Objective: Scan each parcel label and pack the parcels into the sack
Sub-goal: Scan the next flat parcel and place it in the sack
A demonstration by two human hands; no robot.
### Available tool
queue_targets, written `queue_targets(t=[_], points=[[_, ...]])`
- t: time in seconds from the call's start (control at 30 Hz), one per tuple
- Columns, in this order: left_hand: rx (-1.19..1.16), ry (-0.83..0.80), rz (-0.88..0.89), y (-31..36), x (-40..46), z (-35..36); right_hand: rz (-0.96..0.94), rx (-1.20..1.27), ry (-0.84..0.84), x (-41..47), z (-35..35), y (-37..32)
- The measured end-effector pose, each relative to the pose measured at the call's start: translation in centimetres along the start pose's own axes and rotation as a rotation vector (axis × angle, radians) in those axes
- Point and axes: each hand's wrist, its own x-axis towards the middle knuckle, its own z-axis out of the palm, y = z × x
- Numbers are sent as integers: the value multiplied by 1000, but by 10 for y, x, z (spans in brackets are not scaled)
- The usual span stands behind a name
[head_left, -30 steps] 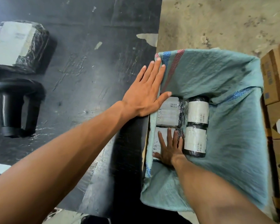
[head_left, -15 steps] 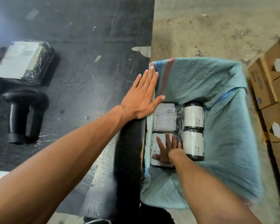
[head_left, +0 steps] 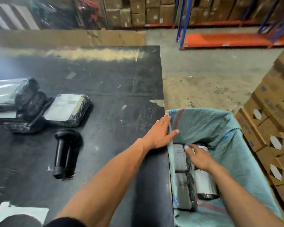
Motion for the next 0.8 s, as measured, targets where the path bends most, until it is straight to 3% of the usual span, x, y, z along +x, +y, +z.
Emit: queue_targets(t=[0.17, 0.3, 0.6, 0.8], points=[[71, 198, 18, -41, -18, -77, -31, 48, 317, -21, -42, -75], [181, 395, -83, -101, -50, -156, -162, 121, 417, -39, -49, -164], [352, 440, -509, -240, -131, -250, -406, 40, 139, -89, 49, -354], [47, 372, -646, -282, -148, -248, -307, -36, 25, -113, 139, -417]])
